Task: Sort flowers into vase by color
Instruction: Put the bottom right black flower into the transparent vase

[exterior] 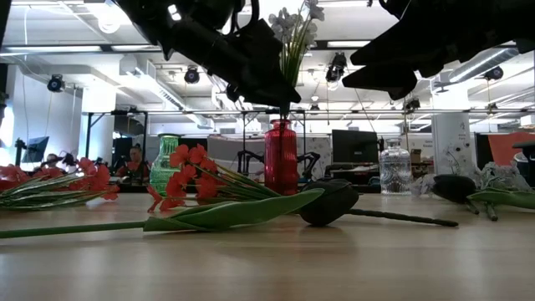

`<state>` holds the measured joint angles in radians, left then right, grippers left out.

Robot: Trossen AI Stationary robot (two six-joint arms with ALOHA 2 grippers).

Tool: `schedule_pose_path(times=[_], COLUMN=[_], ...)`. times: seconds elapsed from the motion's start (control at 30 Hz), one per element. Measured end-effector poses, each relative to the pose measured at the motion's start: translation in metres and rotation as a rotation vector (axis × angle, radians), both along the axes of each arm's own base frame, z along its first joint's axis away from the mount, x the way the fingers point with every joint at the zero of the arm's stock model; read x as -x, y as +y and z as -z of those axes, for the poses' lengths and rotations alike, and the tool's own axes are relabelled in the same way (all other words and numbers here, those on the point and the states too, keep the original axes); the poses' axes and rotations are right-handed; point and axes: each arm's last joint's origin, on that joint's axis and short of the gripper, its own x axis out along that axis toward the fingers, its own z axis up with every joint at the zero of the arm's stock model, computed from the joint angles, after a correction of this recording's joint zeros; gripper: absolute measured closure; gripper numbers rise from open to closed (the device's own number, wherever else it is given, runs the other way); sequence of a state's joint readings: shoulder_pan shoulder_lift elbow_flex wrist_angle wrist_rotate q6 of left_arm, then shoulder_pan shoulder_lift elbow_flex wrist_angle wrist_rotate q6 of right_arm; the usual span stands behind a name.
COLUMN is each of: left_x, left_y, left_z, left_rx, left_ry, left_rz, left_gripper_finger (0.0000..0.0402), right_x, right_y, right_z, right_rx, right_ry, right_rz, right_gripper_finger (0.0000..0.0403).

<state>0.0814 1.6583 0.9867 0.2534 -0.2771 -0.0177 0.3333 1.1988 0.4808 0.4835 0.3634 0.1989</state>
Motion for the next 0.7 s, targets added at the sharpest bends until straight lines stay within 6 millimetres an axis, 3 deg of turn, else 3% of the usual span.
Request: schedule_pose_path(times=[0.7], left_x=[0.0090], left_y=[-0.0038], left_z=[-0.0072], left_rx=[0.028], left_ry=[0.037], left_rz=[-0.003], left_gripper_finger=[0.0166], right_x=[0.0000], right_y=[0.0000], right_z=[0.0000], right_rx=[0.007], right_ry=[0.000], right_rz=[-0.002], right_gripper_finger=[0.0142])
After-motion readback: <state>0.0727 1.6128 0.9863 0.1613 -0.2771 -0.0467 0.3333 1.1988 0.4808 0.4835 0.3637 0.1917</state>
